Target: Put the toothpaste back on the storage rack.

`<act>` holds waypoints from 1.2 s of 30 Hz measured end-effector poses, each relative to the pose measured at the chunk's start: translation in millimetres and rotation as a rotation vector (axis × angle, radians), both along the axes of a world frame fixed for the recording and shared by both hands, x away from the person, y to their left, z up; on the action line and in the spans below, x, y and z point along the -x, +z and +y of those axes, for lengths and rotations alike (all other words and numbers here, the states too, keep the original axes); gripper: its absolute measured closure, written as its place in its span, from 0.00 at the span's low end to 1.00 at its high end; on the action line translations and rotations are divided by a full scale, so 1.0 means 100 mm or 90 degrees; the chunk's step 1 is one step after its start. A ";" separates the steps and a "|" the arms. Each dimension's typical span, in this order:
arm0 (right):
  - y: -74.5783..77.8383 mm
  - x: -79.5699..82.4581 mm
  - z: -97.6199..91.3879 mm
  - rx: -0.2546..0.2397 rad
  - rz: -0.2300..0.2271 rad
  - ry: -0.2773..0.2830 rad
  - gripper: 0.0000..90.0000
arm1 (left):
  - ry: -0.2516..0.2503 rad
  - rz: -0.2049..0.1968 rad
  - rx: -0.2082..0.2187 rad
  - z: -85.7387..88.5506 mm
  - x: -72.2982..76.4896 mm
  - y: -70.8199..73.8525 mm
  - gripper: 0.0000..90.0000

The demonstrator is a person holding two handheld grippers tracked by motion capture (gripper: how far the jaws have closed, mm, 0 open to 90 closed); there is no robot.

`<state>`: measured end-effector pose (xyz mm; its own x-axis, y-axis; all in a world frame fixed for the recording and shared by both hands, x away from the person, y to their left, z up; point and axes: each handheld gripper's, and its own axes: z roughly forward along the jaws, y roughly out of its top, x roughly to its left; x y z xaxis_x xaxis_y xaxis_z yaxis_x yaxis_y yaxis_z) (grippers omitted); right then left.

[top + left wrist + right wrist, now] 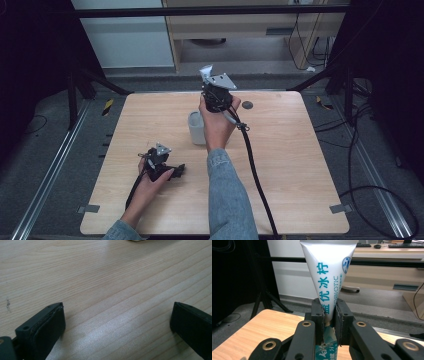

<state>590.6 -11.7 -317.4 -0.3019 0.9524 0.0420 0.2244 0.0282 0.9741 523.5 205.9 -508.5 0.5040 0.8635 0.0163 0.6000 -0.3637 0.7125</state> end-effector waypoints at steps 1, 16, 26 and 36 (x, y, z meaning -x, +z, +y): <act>-0.01 -0.01 0.01 0.000 0.002 0.003 0.88 | 0.000 0.000 0.000 0.00 0.00 0.00 0.00; -0.29 -0.09 0.02 0.025 0.042 0.002 0.88 | 0.000 0.000 0.000 0.00 0.00 0.00 0.00; -0.42 -0.10 0.01 0.024 0.055 0.000 0.88 | -0.002 -0.001 -0.002 0.00 0.00 0.00 0.00; -0.53 -0.10 -0.01 0.031 0.063 -0.015 0.88 | -0.001 0.000 -0.002 0.00 0.00 0.00 0.00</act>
<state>600.6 -12.4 -370.4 -0.2756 0.9610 0.0240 0.3212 0.0686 0.9445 523.5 205.9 -508.4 0.5054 0.8627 0.0195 0.5992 -0.3671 0.7115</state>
